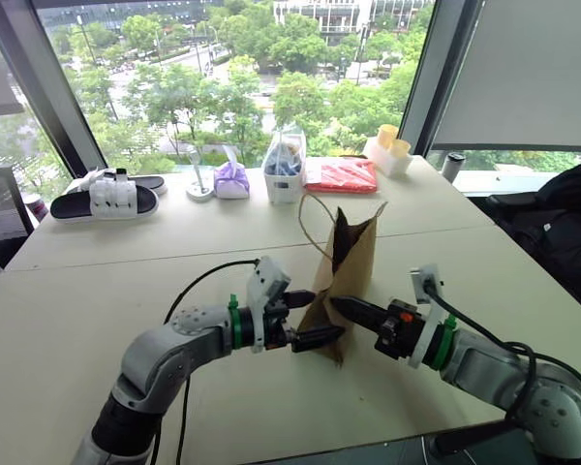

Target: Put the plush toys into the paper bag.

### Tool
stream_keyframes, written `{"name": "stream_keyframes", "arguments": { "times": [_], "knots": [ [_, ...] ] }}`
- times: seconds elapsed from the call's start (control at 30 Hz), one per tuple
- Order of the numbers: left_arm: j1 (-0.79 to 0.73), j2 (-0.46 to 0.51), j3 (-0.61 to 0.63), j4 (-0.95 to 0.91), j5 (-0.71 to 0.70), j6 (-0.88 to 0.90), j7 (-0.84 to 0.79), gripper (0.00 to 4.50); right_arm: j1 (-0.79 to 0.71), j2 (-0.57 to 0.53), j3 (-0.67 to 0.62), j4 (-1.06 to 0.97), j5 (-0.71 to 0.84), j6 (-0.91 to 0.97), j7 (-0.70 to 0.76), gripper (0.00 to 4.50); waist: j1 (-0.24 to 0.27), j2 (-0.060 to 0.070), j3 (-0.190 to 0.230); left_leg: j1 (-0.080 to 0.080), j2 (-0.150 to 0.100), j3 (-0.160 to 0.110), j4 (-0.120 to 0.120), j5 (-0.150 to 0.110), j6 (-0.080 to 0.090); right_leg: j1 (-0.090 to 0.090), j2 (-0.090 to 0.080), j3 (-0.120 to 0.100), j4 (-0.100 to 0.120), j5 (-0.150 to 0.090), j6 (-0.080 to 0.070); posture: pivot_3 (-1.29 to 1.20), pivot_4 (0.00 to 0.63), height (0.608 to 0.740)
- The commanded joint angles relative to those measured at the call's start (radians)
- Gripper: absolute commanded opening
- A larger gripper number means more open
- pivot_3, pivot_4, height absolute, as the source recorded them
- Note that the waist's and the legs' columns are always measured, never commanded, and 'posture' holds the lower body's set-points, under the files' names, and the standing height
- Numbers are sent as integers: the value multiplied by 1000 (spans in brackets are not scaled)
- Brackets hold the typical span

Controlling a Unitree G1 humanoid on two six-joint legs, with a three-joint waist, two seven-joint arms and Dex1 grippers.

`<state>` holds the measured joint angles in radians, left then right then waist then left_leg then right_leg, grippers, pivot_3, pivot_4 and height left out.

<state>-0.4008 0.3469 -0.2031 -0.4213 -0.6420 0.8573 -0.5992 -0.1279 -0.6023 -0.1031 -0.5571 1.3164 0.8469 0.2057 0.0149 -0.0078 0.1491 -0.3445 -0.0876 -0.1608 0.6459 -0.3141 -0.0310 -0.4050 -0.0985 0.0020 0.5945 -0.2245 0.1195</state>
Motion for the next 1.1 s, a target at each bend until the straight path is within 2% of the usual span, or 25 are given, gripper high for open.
{"name": "stream_keyframes", "arguments": {
  "times": [0.03, 0.33, 0.37, 0.4, 0.43, 0.63, 0.67, 0.7, 0.9, 1.03, 1.1],
  "knots": [
    [-12, -19, -64, -27, 80, -35, 51, 4500, -17, 18, 5, -28, -1, -4, -13, 32, 0, 0, 0, 0, 0, 0, 0, 0, 0, 0, 0, 0, 0, 0, 0, 0, 150, 740],
    [-19, -51, -95, -4, 171, -72, 78, 4500, -16, 34, 5, -12, -35, -5, -20, 32, 0, 0, 0, 0, 0, 0, 0, 0, 0, 0, 0, 0, 0, 0, 0, 0, 150, 740],
    [-19, -52, -94, -1, 177, -74, 79, 4101, -16, 35, 5, -13, -35, -4, -19, 0, 0, 0, 0, 0, 0, 0, 0, 0, 0, 0, 0, 0, 0, 0, 0, 0, 150, 740],
    [-20, -52, -95, 0, 183, -79, 76, 3988, -16, 35, 2, -13, -35, -4, -17, 0, 0, 0, 0, 0, 0, 0, 0, 0, 0, 0, 0, 0, 0, 0, 0, 0, 150, 740],
    [-20, -53, -95, 2, 187, -81, 75, 3670, -14, 34, -1, -15, -34, -4, -14, 0, 0, 0, 0, 0, 0, 0, 0, 0, 0, 0, 0, 0, 0, 0, 0, 0, 150, 740],
    [-26, -53, -95, 11, 202, -91, 55, 692, 34, 18, -60, -52, 28, -18, 5, 0, 2, 0, 0, 0, 0, 0, 0, 0, 0, 0, 0, 0, 0, 0, 0, 0, 150, 740],
    [-28, -53, -94, 15, 204, -93, 52, 252, 46, 16, -77, -59, 47, -23, 8, 0, 3, 0, 0, -1, 0, -1, 0, 0, 0, 0, 0, -1, 0, 0, 1, 0, 150, 740],
    [-31, -51, -95, 21, 208, -98, 46, 46, 66, 14, -104, -68, 76, -31, 12, 0, 1, 0, 0, -1, 0, -1, 0, 0, 0, 0, 0, -1, 0, 0, 1, 0, 150, 740],
    [-75, -9, -91, 83, 237, -197, -59, 46, 160, -8, -207, -111, 184, -68, 62, 0, 0, 0, 0, -1, 0, 0, 0, 0, 1, 0, 0, -1, 0, 0, 1, 0, 150, 740],
    [-193, 86, -66, 245, 236, -407, -339, 46, 186, -16, -228, -92, 175, -88, 93, 0, 0, 0, 0, -1, 0, 0, 0, 0, 1, 0, 1, -1, -1, 0, 1, 0, 150, 740],
    [-281, 120, -79, 384, 258, -526, -489, 46, 181, -17, -223, -73, 160, -90, 109, 0, 0, 0, 0, -1, -1, 0, 0, 0, 1, 0, 1, -1, -1, -1, 1, 0, 150, 740]
  ]
}}
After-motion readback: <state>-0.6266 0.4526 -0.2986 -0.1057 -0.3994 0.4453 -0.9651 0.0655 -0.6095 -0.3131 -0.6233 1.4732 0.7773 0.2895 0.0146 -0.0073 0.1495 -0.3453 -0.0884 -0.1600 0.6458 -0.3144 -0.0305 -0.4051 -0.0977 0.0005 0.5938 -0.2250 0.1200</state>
